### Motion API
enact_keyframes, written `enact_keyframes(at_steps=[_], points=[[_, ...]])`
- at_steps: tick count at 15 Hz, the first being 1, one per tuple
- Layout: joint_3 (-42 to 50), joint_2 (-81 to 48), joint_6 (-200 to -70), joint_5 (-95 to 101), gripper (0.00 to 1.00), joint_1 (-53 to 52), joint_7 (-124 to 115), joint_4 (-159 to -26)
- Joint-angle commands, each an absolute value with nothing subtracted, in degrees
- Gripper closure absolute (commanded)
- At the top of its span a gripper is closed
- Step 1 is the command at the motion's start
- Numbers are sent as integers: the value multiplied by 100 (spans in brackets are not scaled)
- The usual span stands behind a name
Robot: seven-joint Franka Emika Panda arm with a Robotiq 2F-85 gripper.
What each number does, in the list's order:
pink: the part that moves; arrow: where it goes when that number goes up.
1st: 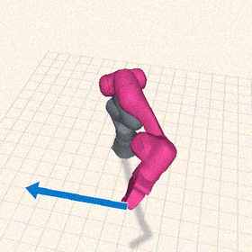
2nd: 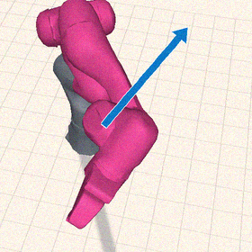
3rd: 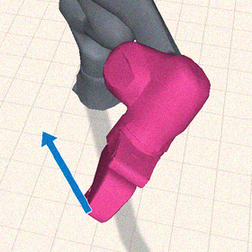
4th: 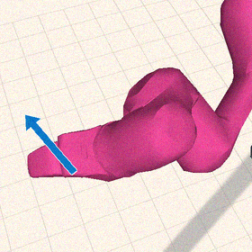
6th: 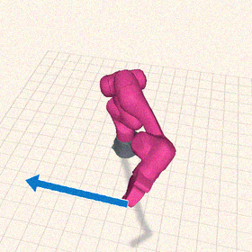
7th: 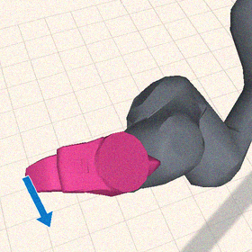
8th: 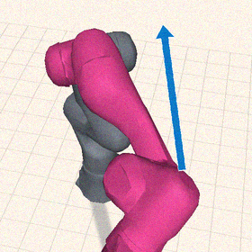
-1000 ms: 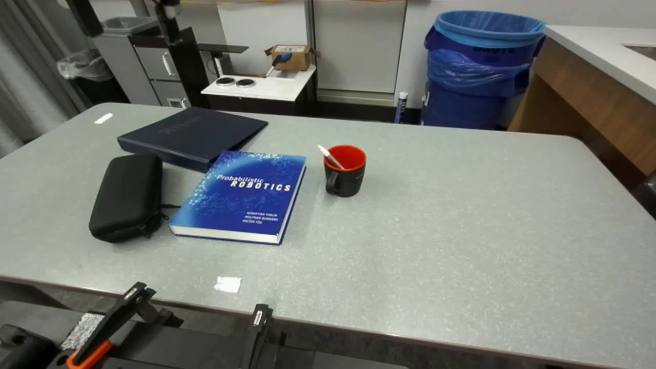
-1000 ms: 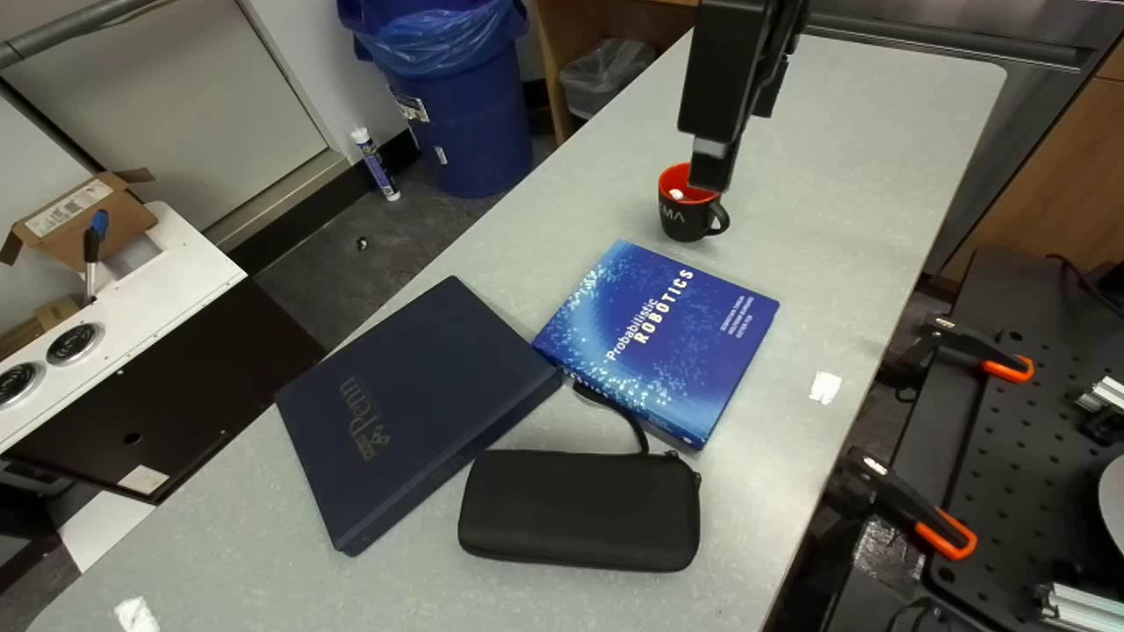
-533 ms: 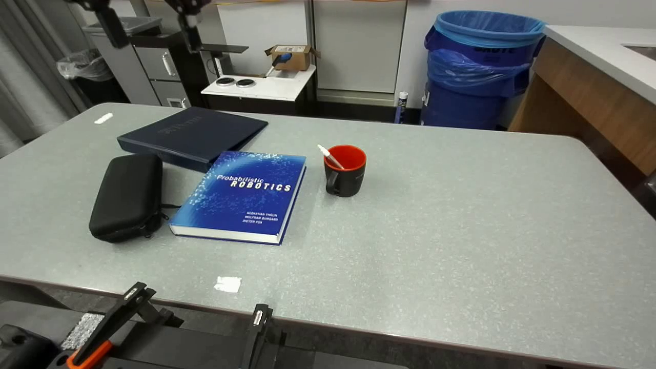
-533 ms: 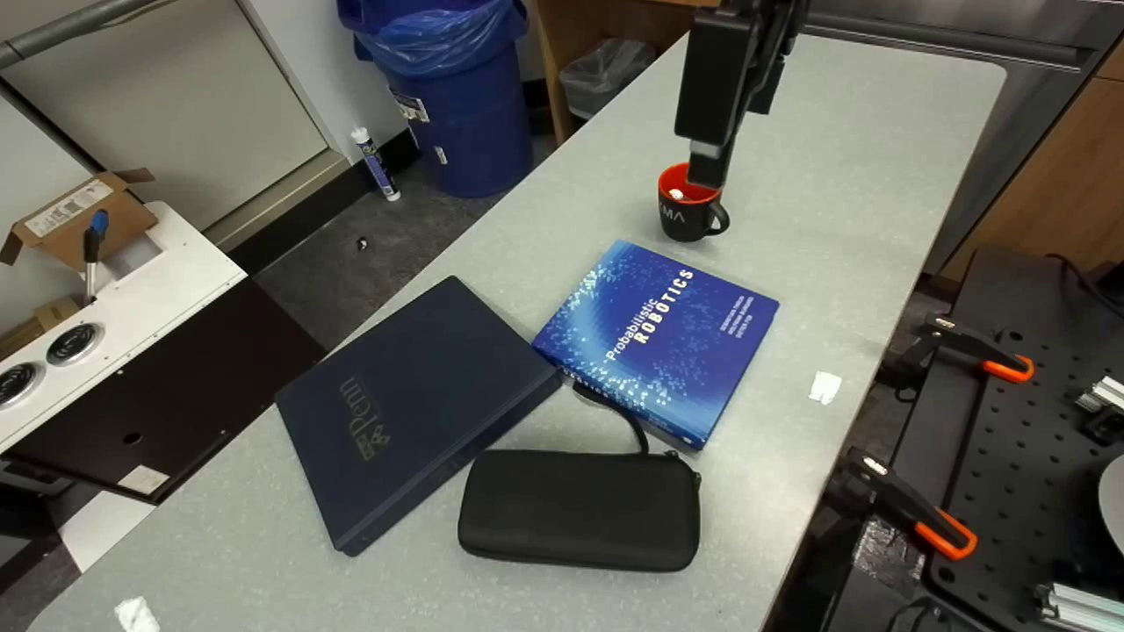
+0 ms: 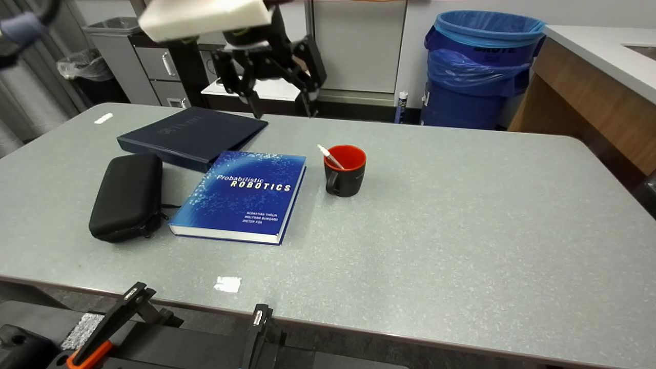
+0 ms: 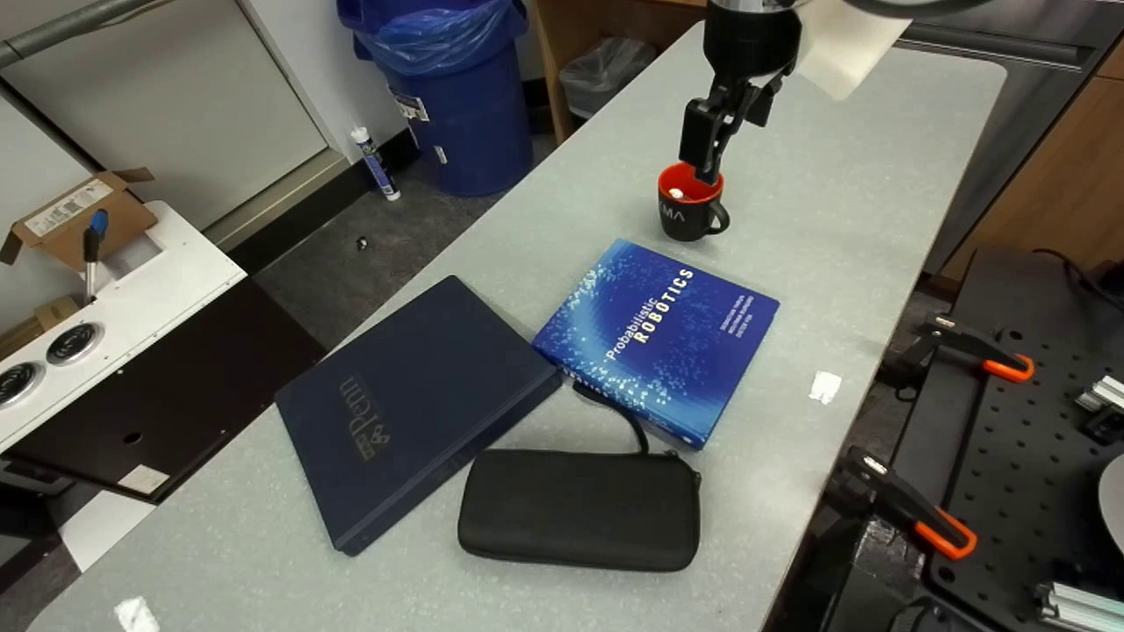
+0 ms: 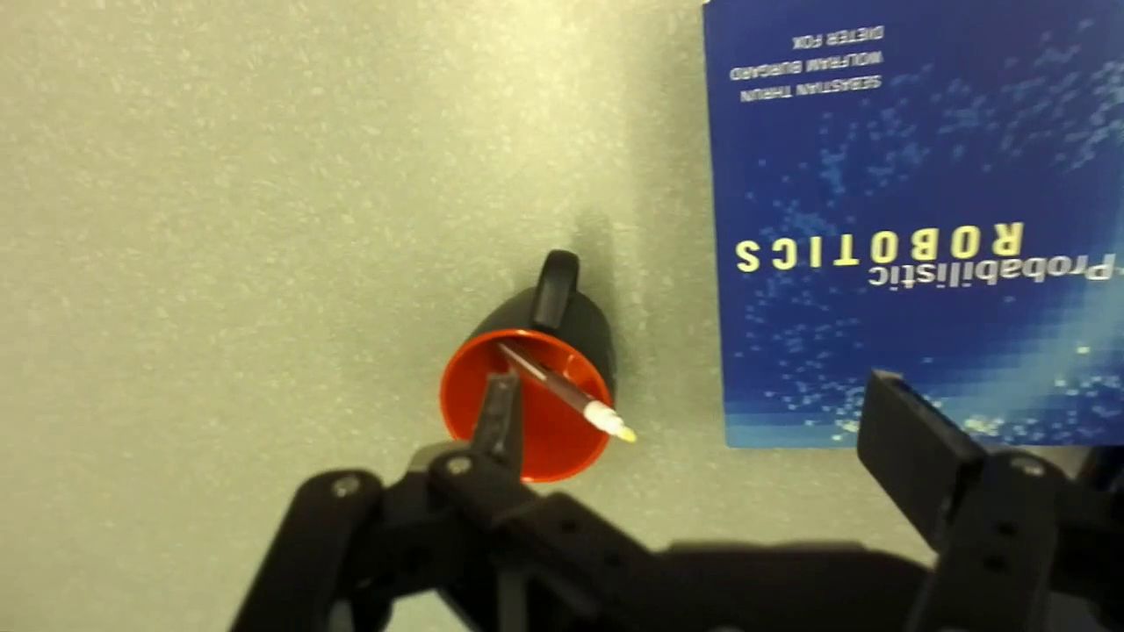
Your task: Remove the pen from the mug and put it on the table
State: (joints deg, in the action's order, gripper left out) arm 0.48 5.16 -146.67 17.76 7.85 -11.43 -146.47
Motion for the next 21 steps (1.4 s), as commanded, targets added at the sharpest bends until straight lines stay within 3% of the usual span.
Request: enact_keyframes(at_steps=[1, 8, 14, 21], points=[[262, -211, -14976, 2341, 0, 876, -1912, -14290], [409, -142, -14869, 2094, 0, 728, -1677, -14352], [619, -993, -15225, 3589, 0, 549, -3373, -13801], [1037, -1984, -15439, 3634, 0, 43, -4108, -13073]])
